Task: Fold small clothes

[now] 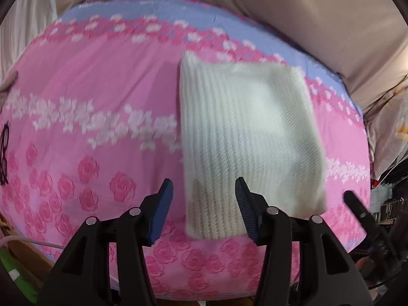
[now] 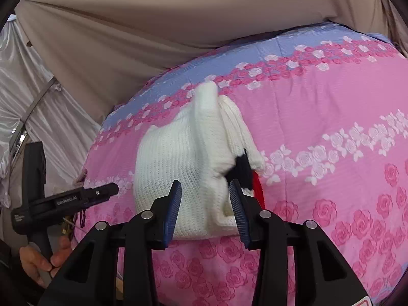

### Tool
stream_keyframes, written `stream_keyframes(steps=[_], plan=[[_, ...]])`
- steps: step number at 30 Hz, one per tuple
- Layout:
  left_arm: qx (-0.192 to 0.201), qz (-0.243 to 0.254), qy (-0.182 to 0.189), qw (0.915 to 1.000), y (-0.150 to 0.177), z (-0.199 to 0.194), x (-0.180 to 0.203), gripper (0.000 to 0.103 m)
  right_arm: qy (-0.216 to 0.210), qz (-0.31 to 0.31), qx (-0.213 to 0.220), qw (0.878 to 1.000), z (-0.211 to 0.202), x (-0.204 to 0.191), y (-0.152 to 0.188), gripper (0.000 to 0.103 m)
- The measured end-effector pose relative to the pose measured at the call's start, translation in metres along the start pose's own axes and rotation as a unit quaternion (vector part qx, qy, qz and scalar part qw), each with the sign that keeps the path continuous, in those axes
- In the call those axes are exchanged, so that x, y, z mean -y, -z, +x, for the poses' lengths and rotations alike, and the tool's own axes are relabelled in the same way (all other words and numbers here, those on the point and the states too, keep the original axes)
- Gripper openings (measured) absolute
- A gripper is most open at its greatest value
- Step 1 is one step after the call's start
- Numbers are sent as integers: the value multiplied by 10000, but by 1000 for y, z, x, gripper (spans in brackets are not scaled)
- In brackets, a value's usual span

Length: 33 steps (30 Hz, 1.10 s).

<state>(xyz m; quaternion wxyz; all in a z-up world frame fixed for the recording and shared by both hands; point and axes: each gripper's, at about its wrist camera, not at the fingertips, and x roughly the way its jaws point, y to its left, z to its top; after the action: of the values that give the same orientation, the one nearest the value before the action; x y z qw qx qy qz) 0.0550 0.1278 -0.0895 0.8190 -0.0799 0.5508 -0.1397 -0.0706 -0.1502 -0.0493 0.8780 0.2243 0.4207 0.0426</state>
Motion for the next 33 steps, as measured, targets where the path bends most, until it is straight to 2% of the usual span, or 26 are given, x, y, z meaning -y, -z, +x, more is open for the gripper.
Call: stream_keyframes(steps=[2,4,6,7,8,11,12,13,14,15,16,19,21,23,24,26,28,30,31,33], plan=[[-31,13,29,10000,3,8,-2,51,114,-29,-74,9999,6,2,1,43],[52,-51,182,9998,-1,13,-4,66,178,21,-145,9997,18,8,-7,55],[136,-195,325,9992,-8,15,-7,76,202,106,-186,9996,38,15,-20,63],[195,-310,422,9984,-14,22,-8,78,209,154,-278,9993,50,19,-27,67],[208,-387,447,9980,-18,25,-11,78,232,221,-405,9987,63,24,-33,68],[-2,-479,575,9972,-30,54,-13,79,214,404,-771,9960,98,33,-37,72],[-90,-445,663,9968,-32,62,-12,72,145,508,-882,9947,107,38,-35,74],[-181,-402,788,9959,-36,70,-11,61,28,612,-891,9941,112,42,-33,73],[-216,-390,908,9949,-39,72,-9,59,-101,686,-779,9945,113,46,-32,67],[-186,-362,898,9951,-41,70,-7,51,-373,801,-784,9930,113,49,-31,38],[-166,-221,909,9955,-44,64,-2,45,-483,968,-813,9908,110,51,-30,34],[-57,310,1013,9944,-47,45,13,38,-721,968,-550,9912,77,42,-25,26],[-26,716,885,9935,-44,39,23,38,-785,1011,-376,9911,49,36,-12,26],[-123,1008,537,9934,-35,50,33,42,-466,1061,-278,9929,36,38,7,31],[-140,1066,371,9935,-31,54,35,45,-162,1028,-346,9940,38,44,18,40],[-23,1065,178,9941,-23,51,37,48,293,1140,-659,9909,47,58,30,39],[120,971,56,9952,-17,36,36,58,210,1378,-356,9896,26,64,29,40],[219,882,42,9958,-14,25,36,63,525,1008,28,9935,-1,52,21,45],[258,829,-10,9962,-11,21,35,64,573,836,60,9948,-6,47,17,57],[272,777,-92,9966,-6,20,32,64,397,764,-67,9963,-4,45,10,57]])
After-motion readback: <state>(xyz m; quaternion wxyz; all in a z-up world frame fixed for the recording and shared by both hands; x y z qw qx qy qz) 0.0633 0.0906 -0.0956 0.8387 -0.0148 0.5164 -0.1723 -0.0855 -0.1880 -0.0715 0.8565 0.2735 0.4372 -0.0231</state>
